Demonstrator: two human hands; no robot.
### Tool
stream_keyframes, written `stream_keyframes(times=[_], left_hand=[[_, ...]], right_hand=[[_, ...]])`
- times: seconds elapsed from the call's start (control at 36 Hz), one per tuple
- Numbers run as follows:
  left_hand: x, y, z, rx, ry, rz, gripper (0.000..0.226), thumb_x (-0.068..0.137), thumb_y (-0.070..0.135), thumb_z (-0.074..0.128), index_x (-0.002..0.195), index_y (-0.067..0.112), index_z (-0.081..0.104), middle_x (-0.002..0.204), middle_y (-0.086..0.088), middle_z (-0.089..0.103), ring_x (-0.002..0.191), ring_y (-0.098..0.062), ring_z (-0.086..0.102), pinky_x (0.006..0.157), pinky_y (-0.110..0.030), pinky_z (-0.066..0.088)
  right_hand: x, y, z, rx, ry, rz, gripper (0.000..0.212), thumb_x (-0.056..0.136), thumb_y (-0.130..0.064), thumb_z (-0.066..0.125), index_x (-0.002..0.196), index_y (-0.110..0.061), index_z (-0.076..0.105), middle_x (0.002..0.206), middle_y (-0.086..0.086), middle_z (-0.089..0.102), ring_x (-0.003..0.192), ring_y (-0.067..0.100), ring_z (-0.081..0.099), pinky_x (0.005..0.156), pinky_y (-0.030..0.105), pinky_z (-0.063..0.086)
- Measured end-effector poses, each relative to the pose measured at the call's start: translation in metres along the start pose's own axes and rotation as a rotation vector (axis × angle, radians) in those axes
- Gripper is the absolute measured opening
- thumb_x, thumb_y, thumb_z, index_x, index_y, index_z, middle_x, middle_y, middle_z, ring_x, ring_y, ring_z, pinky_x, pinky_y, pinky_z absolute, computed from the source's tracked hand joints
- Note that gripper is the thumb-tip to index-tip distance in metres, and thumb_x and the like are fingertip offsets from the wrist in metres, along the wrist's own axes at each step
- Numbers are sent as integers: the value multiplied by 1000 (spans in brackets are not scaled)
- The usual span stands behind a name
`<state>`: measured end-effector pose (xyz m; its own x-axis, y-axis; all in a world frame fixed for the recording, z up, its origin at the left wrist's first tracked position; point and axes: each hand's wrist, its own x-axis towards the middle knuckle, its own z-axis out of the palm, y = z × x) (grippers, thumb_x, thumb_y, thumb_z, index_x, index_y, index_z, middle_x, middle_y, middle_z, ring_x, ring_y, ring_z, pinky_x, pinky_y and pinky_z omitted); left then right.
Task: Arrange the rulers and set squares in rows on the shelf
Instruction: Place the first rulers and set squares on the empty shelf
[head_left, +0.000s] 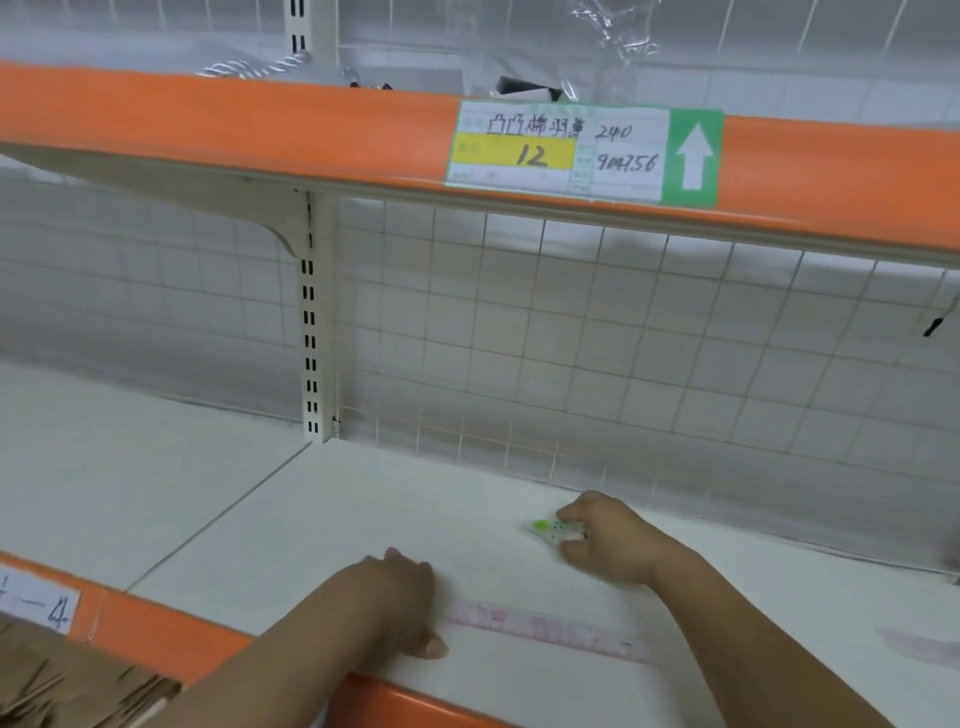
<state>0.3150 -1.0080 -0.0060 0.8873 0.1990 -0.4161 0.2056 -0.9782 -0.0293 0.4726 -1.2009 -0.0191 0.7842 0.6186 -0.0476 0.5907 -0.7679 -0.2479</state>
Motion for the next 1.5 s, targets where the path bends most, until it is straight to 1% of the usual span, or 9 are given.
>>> stream_keyframes(times=[0.44, 0.67, 0.78, 1.06, 1.14, 1.19, 1.28, 1.36, 1.5], left_hand=[[11, -4, 8, -3, -2, -33, 72, 85, 48, 60, 139, 8, 32, 139, -21, 35, 126, -40, 41, 98, -46, 41], [12, -4, 8, -8, -4, -31, 73, 84, 49, 60, 139, 9, 32, 138, -20, 35, 125, -40, 41, 96, -46, 42], [11, -3, 6, -7, -10, -32, 73, 85, 49, 60, 139, 9, 32, 138, -19, 35, 125, -39, 42, 95, -45, 42], [9, -3, 4, -2, -5, -32, 72, 85, 50, 59, 139, 9, 33, 137, -18, 37, 123, -37, 44, 93, -43, 43], [7, -2, 3, 0, -3, -32, 70, 86, 50, 59, 138, 9, 34, 136, -18, 39, 121, -37, 47, 90, -41, 44], [6, -1, 2, 0, 3, -34, 68, 86, 49, 60, 135, 9, 37, 134, -18, 41, 117, -36, 51, 87, -40, 46], [5, -1, 1, 2, 8, -36, 66, 85, 49, 60, 133, 9, 39, 132, -18, 44, 113, -36, 56, 86, -39, 47], [4, -1, 2, 12, 10, -30, 67, 85, 50, 59, 134, 10, 38, 134, -18, 43, 115, -34, 54, 87, -38, 46], [0, 2, -3, 32, 0, 11, 59, 88, 45, 58, 129, 6, 46, 127, -16, 54, 103, -30, 59, 79, -32, 46]], right_hand=[[43, 16, 24, -51, 4, -75, 35, 100, -24, 42, 132, -14, 53, 137, 1, 48, 125, 17, 45, 106, 22, 31], [50, 15, 28, -55, 15, -30, 41, 102, -19, 34, 142, -18, 44, 154, 5, 31, 142, 18, 28, 114, 22, 17], [52, 12, 30, -67, 39, -20, 39, 99, -9, 34, 135, -14, 49, 144, 9, 42, 134, 22, 39, 109, 24, 26], [35, -4, 20, -45, 103, -23, 49, 100, -17, 36, 148, -24, 28, 155, 1, 22, 142, 25, 17, 116, 32, 21], [21, -17, 11, -14, 131, -80, 36, 99, -24, 41, 134, -24, 48, 130, 0, 44, 128, 21, 34, 106, 30, 34], [8, -25, 6, 7, 83, -132, 18, 97, -28, 45, 105, -26, 61, 103, -5, 48, 109, 16, 46, 93, 28, 41], [-18, -36, 1, -29, -69, -193, 27, 92, -38, 54, 66, -32, 47, 77, -15, 45, 78, 4, 45, 76, 23, 42], [-39, -34, 3, -62, -185, -195, 14, 84, -47, 61, 83, -35, 54, 82, -19, 40, 86, 8, 45, 84, 26, 43], [-64, -27, 2, -70, -248, -151, 41, 79, -47, 69, 112, -26, 56, 100, -9, 40, 95, 12, 43, 87, 29, 41]])
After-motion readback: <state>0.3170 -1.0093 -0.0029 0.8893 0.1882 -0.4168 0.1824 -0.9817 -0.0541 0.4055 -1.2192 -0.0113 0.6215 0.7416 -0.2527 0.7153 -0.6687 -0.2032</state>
